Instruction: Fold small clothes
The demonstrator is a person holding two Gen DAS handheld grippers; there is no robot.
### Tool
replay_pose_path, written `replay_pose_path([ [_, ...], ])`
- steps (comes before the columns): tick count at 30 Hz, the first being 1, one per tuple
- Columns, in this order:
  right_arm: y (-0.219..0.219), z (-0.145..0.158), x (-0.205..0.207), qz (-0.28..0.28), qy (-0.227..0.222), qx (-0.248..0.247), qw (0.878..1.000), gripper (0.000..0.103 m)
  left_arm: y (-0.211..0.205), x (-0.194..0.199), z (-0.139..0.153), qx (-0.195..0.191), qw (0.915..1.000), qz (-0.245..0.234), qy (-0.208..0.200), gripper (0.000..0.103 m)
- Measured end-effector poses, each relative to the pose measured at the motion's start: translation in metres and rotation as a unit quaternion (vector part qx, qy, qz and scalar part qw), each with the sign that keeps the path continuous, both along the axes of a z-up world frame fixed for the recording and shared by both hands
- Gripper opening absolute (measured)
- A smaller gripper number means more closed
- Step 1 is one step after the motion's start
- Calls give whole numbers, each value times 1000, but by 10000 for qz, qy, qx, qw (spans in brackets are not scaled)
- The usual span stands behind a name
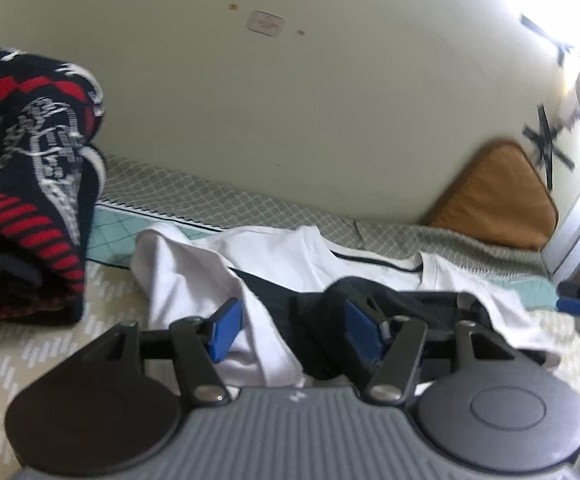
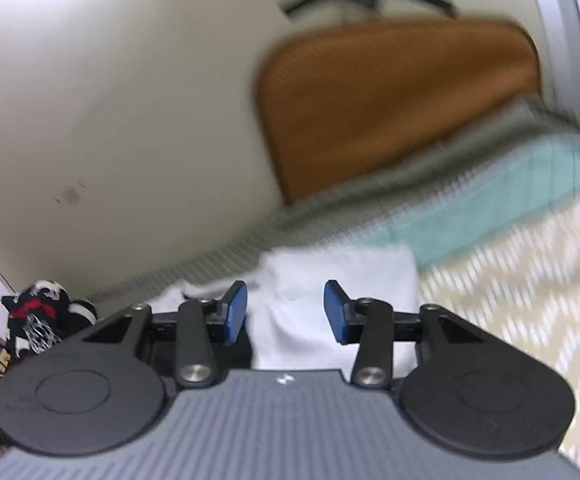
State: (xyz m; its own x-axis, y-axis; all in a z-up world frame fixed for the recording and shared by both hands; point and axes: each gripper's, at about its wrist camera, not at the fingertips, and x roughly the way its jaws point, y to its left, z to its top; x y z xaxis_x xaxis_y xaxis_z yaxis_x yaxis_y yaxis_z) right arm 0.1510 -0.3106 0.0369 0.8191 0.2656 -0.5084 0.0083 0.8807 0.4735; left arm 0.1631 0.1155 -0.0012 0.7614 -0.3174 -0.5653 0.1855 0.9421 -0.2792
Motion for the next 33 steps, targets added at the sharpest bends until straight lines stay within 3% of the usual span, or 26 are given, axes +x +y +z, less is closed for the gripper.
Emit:
replay_pose_path([
  [2, -1, -25, 3, -58, 219, -169, 9996, 45, -10, 1, -6, 238, 9997, -75, -4, 48],
  [4, 5, -41, 13, -197, 370, -728, 9965, 42, -21, 8, -19, 628, 9979, -80, 103, 43],
  [6, -4, -57, 27, -672, 600, -1233, 9883, 41, -31, 7, -25, 1006, 9948, -129, -67, 44],
  [7, -11, -61, 28, -841, 488, -1267, 9872, 34, -36, 4, -26, 1209, 9925, -149, -116, 45],
  [9, -25, -60, 28, -1057, 527, -1068, 9872, 35, -39, 1, -26, 1349, 9905, -186, -163, 48],
  [12, -30, -49, 15, -1021, 347, -834, 9907, 42, -30, -1, -16, 1126, 9932, -267, -140, 52],
  [16, -32, -38, 0, -870, 121, -620, 9942, 67, 5, -7, 6, 310, 9988, 12, -368, 56],
  [17, -30, -38, 0, -774, 116, -595, 9952, 72, 12, -6, 8, 139, 9993, 75, -341, 56],
  [20, -16, -42, 5, -432, 184, -714, 9963, 72, 17, -1, 5, -76, 9998, 63, -178, 45],
  [21, -10, -44, 6, -256, 221, -795, 9963, 70, 13, 1, 2, 23, 9999, 23, -123, 34],
  [22, -1, -47, 9, -36, 256, -968, 9950, 43, 7, 2, -1, 160, 9998, -29, -82, 30],
  [23, 9, -49, 10, 125, 257, -1223, 9921, 5, 3, 3, -5, 278, 9996, -82, -61, 30],
  [25, 19, -50, 10, -10, 52, -1771, 9842, 4, -10, 5, -13, 617, 9979, -181, -13, 30],
  [27, 11, -52, 17, -621, -24, -2250, 9724, 3, -21, 7, -20, 1018, 9946, -214, -40, 32],
  [29, -6, -57, 24, -1005, 207, -2070, 9729, 3, -26, 5, -21, 1216, 9921, -272, -117, 34],
  [33, -7, -52, 7, -854, 103, -2047, 9750, 10, -17, 4, -13, 1024, 9942, -338, -24, 39],
])
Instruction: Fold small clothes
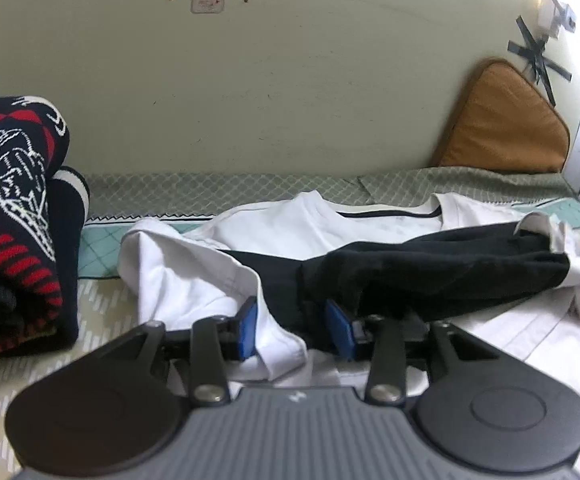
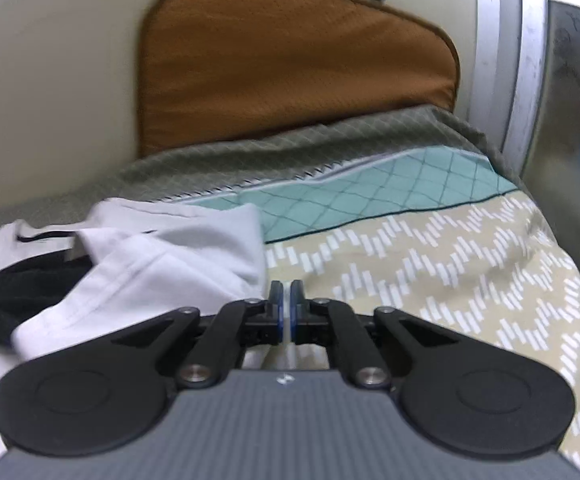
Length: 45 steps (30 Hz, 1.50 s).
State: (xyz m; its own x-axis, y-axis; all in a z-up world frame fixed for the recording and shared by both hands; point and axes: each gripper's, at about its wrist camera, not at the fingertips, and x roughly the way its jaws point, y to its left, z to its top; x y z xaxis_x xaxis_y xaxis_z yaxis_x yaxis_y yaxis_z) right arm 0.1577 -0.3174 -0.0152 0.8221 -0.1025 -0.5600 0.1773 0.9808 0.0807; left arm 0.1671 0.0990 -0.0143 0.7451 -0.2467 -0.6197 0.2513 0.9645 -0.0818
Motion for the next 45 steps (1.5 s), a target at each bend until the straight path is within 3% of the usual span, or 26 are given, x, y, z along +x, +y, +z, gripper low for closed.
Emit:
replay_pose_path([
  [2, -2, 8, -18, 131, -133, 113, 9998, 42, 10, -4, 12, -229, 9997, 81, -89, 43],
  [3, -3, 12, -29, 176, -227, 181, 9994, 47, 18, -8, 19, -353, 9990, 186, -184, 48],
  [6, -10, 21, -61, 432, -338, 423, 9976, 49, 42, -22, 38, -631, 9963, 512, -278, 52],
  [9, -19, 22, -95, 655, -328, 696, 9949, 59, 67, -49, 43, -856, 9944, 588, -210, 59],
  [12, -35, 12, -125, 729, -211, 1176, 9902, 63, 85, -84, 35, -702, 9957, 608, 35, 65],
  [15, -46, -1, -146, 773, -44, 1843, 9798, 63, 98, -112, 22, -620, 9951, 633, 428, 90],
  [19, -51, -16, -158, 846, 101, 2535, 9636, 63, 108, -138, 6, -920, 9880, 568, 1106, 91],
  [21, -48, -23, -157, 884, 131, 2719, 9582, 64, 100, -147, 4, -985, 9870, 483, 1174, 91],
  [23, -41, -23, -153, 951, 54, 2655, 9594, 63, 90, -148, 5, -931, 9888, 433, 1079, 88],
  [25, -35, -25, -144, 1103, 33, 2591, 9595, 64, 78, -143, 0, -877, 9898, 439, 1031, 75],
  [27, -21, -24, -135, 1235, 24, 2525, 9597, 64, 67, -138, -4, -688, 9924, 452, 916, 53],
  [28, -12, -23, -131, 1323, 33, 2417, 9613, 56, 60, -137, -4, -480, 9938, 573, 822, 32],
  [29, -1, -24, -126, 1449, 142, 2246, 9635, 34, 56, -136, -4, -322, 9943, 637, 796, 18],
  [30, 8, -24, -124, 1445, 197, 1970, 9695, 23, 55, -134, -3, -324, 9939, 611, 854, 10],
  [32, 20, -19, -124, 1454, 244, 1507, 9775, 10, 65, -137, 1, -605, 9920, 658, 891, 10],
  [37, 19, 12, -155, 1754, -18, 1230, 9768, 8, 91, -160, 31, -1011, 9906, 592, 711, 9],
  [41, 25, 40, -193, 2201, -28, 830, 9719, 8, 100, -188, 56, -807, 9937, 550, 550, 8],
  [45, 29, 36, -225, 2450, 312, 609, 9671, 8, 100, -218, 48, -589, 9945, 405, 759, 9],
])
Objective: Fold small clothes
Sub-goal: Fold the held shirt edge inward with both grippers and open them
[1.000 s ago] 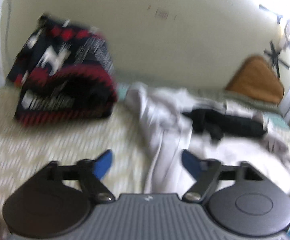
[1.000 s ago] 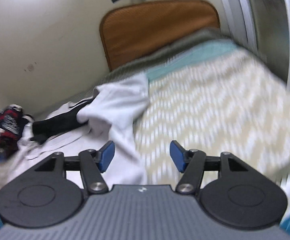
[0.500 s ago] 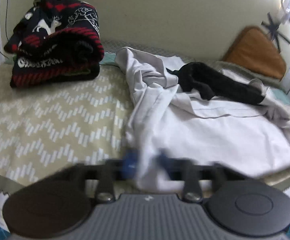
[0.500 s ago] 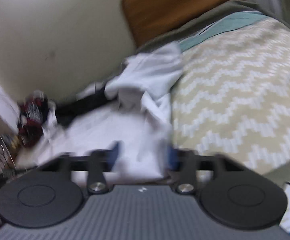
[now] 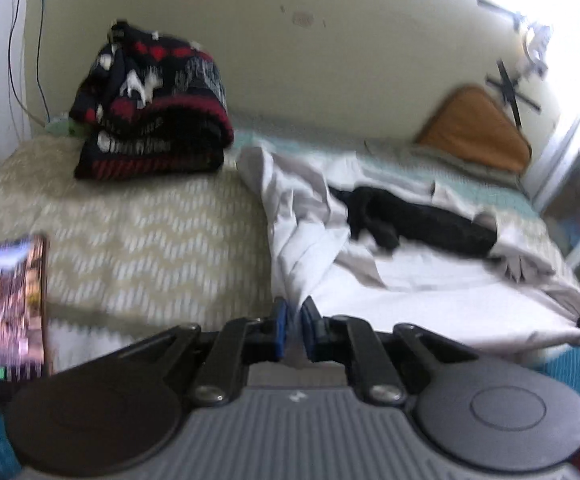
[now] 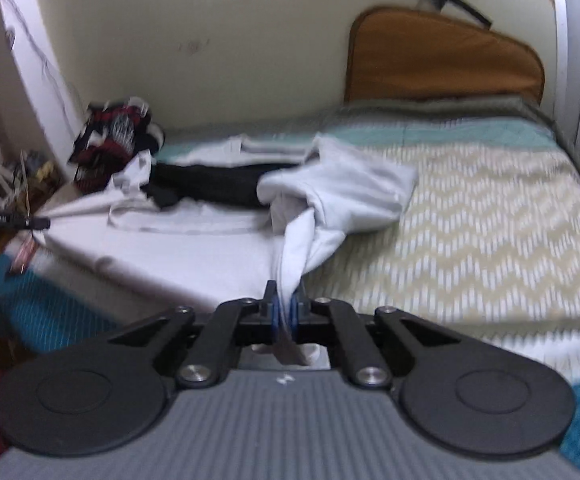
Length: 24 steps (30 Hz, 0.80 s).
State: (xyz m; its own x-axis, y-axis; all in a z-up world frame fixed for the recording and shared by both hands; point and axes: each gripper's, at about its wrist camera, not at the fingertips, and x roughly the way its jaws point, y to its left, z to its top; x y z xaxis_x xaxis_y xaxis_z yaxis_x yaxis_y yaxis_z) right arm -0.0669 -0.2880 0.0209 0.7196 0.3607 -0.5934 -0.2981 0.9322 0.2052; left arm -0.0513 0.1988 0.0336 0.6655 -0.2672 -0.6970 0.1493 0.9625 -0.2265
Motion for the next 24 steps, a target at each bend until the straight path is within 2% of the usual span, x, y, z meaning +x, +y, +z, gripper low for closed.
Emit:
replay_pose_path([
  [2, -4, -21, -5, -52, 351, 71, 9993, 9, -3, -7, -17, 172, 9996, 10, 229, 9],
  [4, -11, -42, -5, -142, 704, 209, 9972, 13, 4, -5, -27, 143, 9991, 114, 388, 12],
  [5, -16, -45, -7, -230, 728, 323, 9966, 16, 11, -3, -29, 85, 9986, 251, 467, 13],
  [6, -24, -43, -8, -334, 677, 470, 9960, 21, 20, -2, -26, 40, 9982, 362, 469, 17],
  [8, -40, -29, -10, -626, 332, 679, 9952, 47, 34, 2, -13, 47, 9978, 604, 254, 22],
  [13, -53, 13, 12, -920, -471, 604, 9928, 47, 31, 34, 31, 473, 9946, 711, -583, 35],
  [14, -50, 18, 22, -933, -528, 581, 9925, 47, 25, 42, 35, 529, 9942, 655, -666, 36],
  [16, -45, 23, 40, -876, -524, 631, 9928, 47, 12, 60, 41, 600, 9939, 468, -799, 48],
  [18, -38, 22, 49, -669, -511, 675, 9942, 47, 3, 74, 37, 695, 9935, 415, -797, 54],
  [21, -29, 14, 59, -658, -392, 551, 9955, 47, 1, 92, 20, 806, 9945, 475, -478, 56],
  [24, -41, 2, 58, -876, -99, 718, 9935, 47, 10, 91, 3, 605, 9965, 529, -224, 56],
])
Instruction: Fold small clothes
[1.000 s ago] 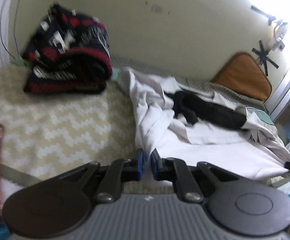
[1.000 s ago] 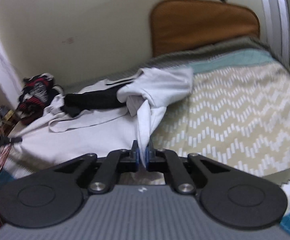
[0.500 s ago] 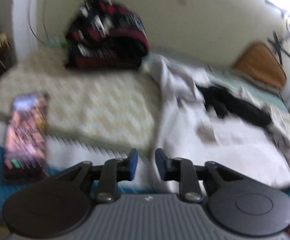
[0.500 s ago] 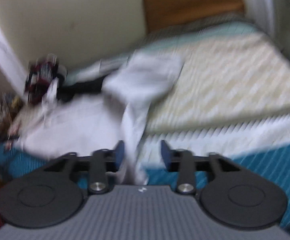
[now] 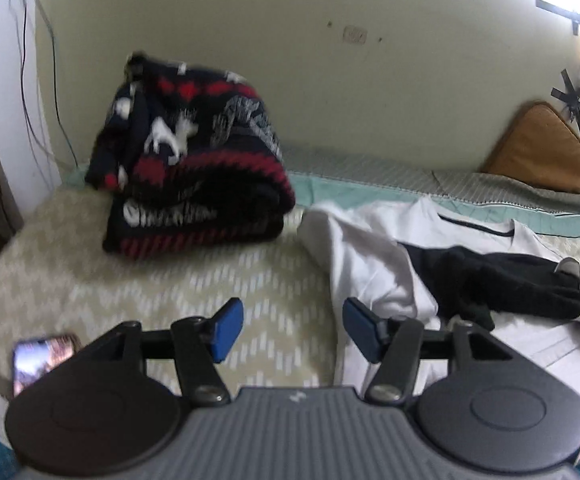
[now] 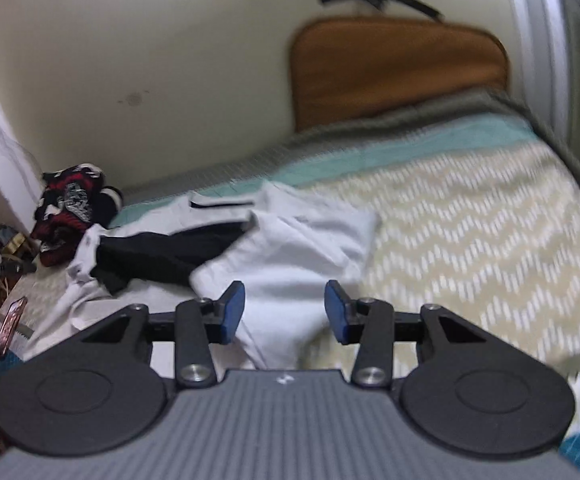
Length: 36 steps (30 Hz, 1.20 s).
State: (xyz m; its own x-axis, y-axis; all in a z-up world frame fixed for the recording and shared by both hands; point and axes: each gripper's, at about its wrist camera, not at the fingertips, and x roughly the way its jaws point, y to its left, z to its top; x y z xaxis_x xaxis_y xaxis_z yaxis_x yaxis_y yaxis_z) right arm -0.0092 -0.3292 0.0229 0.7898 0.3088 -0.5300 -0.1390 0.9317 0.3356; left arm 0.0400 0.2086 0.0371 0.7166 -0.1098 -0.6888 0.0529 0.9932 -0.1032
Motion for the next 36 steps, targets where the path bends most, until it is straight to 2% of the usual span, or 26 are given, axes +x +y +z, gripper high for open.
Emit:
replay_pose_path([
  [3, -13, -13, -10, -42, 310, 488, 9983, 48, -2, -14, -7, -37, 9999, -85, -47, 55],
  [6, -18, -17, -26, -130, 380, 551, 9977, 50, -15, -20, -6, -200, 9991, -379, -73, 53],
  [10, -25, -11, -21, -436, 332, 530, 9971, 51, -77, -30, -2, -318, 9896, -1387, -201, 55],
  [14, -43, -4, 15, -647, 274, 714, 9950, 52, -181, -55, -3, -75, 9600, -2768, -411, 59],
  [16, -50, -4, 37, -691, 330, 729, 9944, 52, -236, -73, -8, 150, 9404, -3367, -462, 68],
  [18, -58, -6, 54, -704, 412, 836, 9932, 52, -286, -88, -14, 369, 9245, -3766, -465, 76],
  [20, -65, -8, 68, -680, 501, 1026, 9911, 52, -323, -100, -21, 533, 9114, -4058, -428, 78],
  [21, -67, -9, 72, -661, 526, 1089, 9905, 52, -341, -106, -24, 638, 9045, -4202, -366, 85],
  [22, -69, -9, 77, -632, 530, 1129, 9902, 52, -360, -111, -29, 770, 8988, -4304, -315, 92],
  [23, -70, -9, 80, -590, 525, 1139, 9904, 52, -371, -112, -33, 861, 8958, -4351, -284, 95],
  [27, -68, -8, 90, -386, 524, 1093, 9919, 56, -409, -111, -55, 1167, 8895, -4413, 198, 96],
  [28, -68, -9, 93, -344, 540, 1068, 9922, 57, -414, -109, -63, 1219, 8903, -4373, 343, 92],
  [30, -69, -13, 101, -305, 605, 1046, 9922, 57, -413, -103, -76, 1308, 8945, -4255, 425, 74],
  [31, -70, -16, 104, -297, 636, 1058, 9919, 57, -410, -106, -76, 1333, 8959, -4231, 236, 56],
  [32, -70, -18, 107, -283, 661, 1086, 9915, 57, -406, -107, -75, 1353, 8970, -4206, 139, 46],
  [33, -70, -21, 110, -261, 686, 1127, 9909, 57, -401, -106, -73, 1342, 8999, -4148, 110, 27],
  [34, -69, -23, 114, -231, 715, 1177, 9902, 57, -396, -103, -71, 1285, 9036, -4084, 123, 14],
  [36, -66, -29, 121, -173, 776, 1237, 9891, 57, -381, -93, -66, 964, 9115, -3988, 274, 10],
])
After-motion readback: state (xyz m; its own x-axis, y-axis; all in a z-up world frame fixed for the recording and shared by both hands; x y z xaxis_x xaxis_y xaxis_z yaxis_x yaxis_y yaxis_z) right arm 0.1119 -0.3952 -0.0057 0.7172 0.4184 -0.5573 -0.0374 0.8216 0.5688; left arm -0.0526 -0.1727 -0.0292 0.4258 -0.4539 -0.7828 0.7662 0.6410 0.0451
